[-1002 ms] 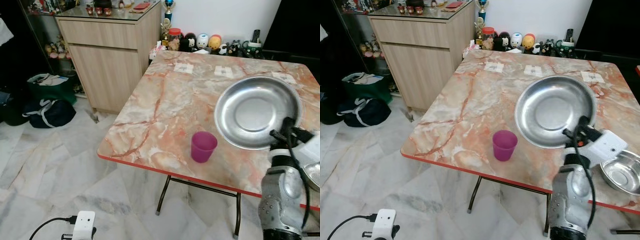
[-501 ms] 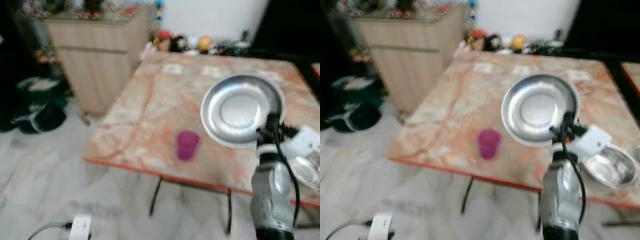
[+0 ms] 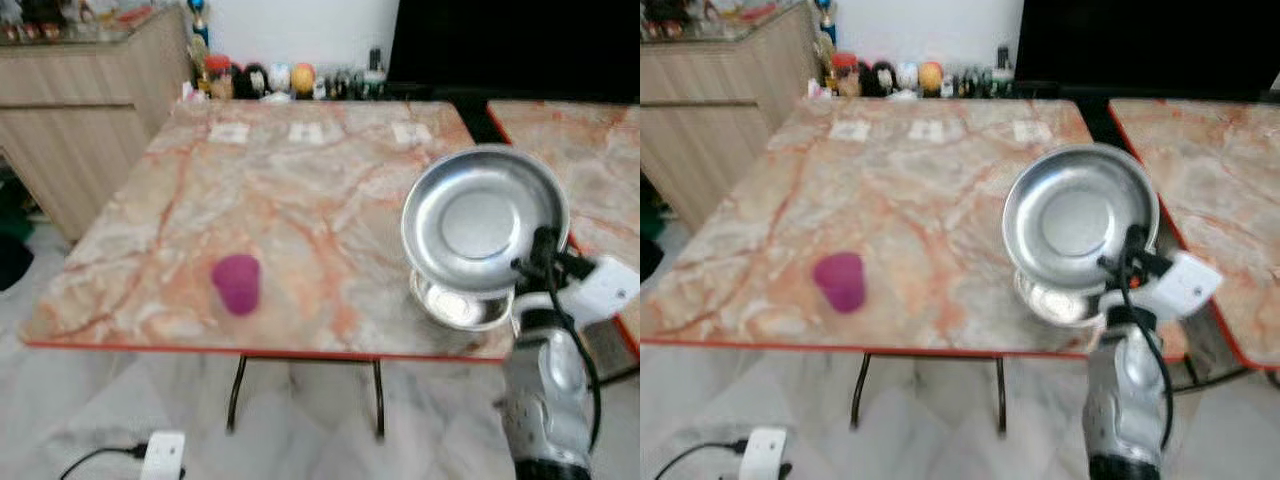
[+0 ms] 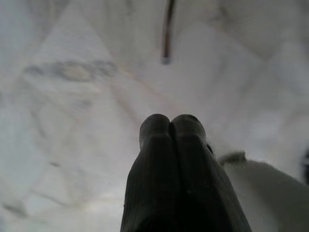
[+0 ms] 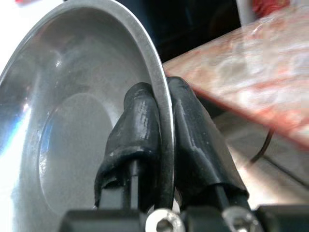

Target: Setting the table

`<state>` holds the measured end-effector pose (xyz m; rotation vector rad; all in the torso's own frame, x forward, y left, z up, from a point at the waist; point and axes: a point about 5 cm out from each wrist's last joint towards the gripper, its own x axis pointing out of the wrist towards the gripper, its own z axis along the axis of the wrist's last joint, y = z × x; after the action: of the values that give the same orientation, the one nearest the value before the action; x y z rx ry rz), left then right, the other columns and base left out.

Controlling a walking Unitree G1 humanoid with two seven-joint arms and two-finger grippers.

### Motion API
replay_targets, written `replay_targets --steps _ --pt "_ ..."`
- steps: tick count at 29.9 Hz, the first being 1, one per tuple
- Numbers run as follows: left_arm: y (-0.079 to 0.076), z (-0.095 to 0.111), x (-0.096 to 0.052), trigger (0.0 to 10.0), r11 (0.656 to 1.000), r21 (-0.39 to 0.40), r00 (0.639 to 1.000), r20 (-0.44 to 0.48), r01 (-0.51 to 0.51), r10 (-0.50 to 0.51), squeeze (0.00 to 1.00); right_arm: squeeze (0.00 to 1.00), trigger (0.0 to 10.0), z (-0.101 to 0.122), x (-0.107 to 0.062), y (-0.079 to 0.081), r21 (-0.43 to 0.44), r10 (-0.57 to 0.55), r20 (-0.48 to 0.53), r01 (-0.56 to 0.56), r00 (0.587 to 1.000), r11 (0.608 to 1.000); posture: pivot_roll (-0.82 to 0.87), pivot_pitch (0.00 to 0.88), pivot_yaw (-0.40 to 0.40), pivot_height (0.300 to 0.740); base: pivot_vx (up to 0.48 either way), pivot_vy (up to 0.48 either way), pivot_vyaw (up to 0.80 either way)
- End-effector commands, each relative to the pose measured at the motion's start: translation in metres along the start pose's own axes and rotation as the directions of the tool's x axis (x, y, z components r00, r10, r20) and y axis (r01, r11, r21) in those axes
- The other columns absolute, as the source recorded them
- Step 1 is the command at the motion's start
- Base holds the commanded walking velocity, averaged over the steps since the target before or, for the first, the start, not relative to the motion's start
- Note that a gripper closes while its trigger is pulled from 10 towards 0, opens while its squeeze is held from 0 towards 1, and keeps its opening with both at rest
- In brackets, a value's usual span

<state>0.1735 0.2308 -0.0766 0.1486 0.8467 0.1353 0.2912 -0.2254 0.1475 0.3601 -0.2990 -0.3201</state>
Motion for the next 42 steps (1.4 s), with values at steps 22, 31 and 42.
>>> replay_targets --steps 22,31,42 --pt "0.010 -0.004 -0.001 10.0 1.000 0.015 0.999 -0.024 -0.022 0.022 0.00 0.00 10.0 -0.003 0.001 0.006 0.001 0.015 0.007 -0.015 1.000 1.000 -0.07 0.000 0.013 0.740 0.000 -0.452 0.00" --pt "0.016 0.002 0.001 10.0 0.999 0.027 0.999 -0.016 -0.030 0.031 0.00 0.00 10.0 -0.007 0.002 0.008 0.021 -0.005 0.011 0.005 1.000 1.000 -0.05 0.000 0.037 0.740 0.000 -0.450 0.00" --pt "0.019 0.005 0.001 10.0 0.999 0.033 0.999 -0.011 -0.032 0.033 0.00 0.00 10.0 -0.013 -0.001 0.006 0.015 -0.022 -0.009 0.022 1.000 1.000 -0.05 0.000 0.043 0.740 0.000 -0.446 0.00"
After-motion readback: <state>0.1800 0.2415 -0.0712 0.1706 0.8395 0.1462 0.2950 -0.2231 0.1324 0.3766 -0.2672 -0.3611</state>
